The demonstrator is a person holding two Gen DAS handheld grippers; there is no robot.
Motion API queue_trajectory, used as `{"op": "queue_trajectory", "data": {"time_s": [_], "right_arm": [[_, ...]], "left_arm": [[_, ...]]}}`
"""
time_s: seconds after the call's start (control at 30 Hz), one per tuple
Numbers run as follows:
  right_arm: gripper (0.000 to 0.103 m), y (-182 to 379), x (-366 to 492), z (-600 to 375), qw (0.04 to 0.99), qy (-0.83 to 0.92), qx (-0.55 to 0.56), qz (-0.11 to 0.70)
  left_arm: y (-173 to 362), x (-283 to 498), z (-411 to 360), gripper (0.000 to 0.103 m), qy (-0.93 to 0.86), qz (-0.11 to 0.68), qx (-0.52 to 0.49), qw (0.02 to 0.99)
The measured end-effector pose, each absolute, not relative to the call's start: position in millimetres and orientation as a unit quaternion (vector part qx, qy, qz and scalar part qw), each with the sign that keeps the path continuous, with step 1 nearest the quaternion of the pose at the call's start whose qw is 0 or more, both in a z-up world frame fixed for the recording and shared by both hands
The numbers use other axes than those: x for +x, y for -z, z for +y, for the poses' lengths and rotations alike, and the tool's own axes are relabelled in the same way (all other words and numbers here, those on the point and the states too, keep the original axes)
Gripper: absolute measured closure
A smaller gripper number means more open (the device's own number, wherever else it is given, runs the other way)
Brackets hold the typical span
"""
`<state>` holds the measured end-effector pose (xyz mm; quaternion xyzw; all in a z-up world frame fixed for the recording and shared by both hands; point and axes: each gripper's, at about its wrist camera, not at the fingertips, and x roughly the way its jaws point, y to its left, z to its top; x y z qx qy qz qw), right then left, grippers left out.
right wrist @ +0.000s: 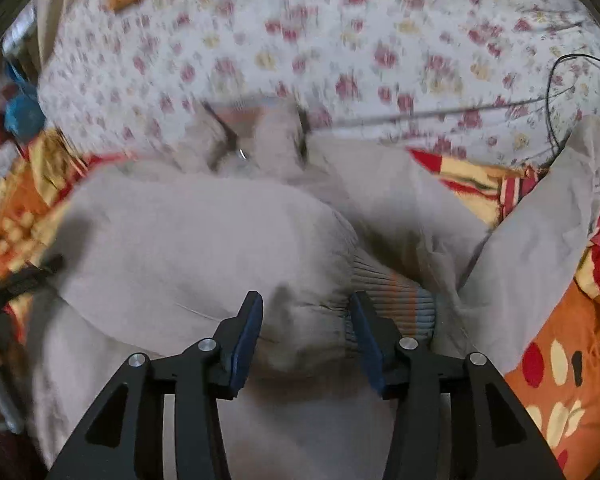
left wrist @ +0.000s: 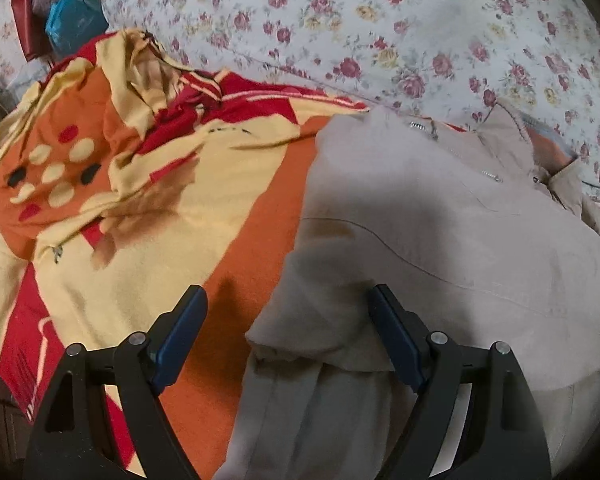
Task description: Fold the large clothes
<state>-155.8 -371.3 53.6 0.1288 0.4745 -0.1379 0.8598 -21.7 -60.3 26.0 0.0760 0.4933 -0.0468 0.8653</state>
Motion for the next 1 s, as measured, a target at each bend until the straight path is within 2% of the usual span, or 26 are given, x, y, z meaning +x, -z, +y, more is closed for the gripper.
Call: {"op": "queue_trajectory", "data": {"time_s": [0.1, 0.33, 0.43, 0.63, 0.73, 0.93, 1.0], "right_arm": [[0.056, -49.2, -153.9, -374.3, 0.856, 0.14, 0.141, 0.477], [0.052, -91.6, -173.2, -391.3, 0.874, 0.144, 0.171, 0.431], [0.045, -105.2, -191.1, -425.6, 0.873, 0.19, 0.201, 0.4], [0.043, -116.3, -212.4, -524.3, 0.838, 0.327, 0.242, 0.364], [0.036, -116.8, -213.7, -572.1, 0.82, 0.381, 0.241, 0.353], [0.036, -99.7, -196.8, -631.2, 0.803, 0.421, 0.221, 0.359], [0.04, -89.9, -189.9, -641.6, 0.806, 0.418, 0.213, 0.362]], "left_arm": [[-31.3, -25.2, -64.9, 0.02, 0.054, 0.483, 0.083, 0.87], [-46.9, -36.4, -69.6, 0.02, 0.082, 0.465, 0.072, 0.879], [-52.4, -38.3, -68.0, 0.02, 0.09, 0.46, 0.06, 0.881], [-52.4, -37.5, -68.4, 0.02, 0.097, 0.466, 0.049, 0.878], [-51.1, -37.2, -71.0, 0.02, 0.099, 0.467, 0.052, 0.877], [-39.6, -30.7, -76.9, 0.02, 0.095, 0.48, 0.062, 0.87], [-35.5, -29.4, -78.9, 0.02, 0.093, 0.485, 0.069, 0.867]]}}
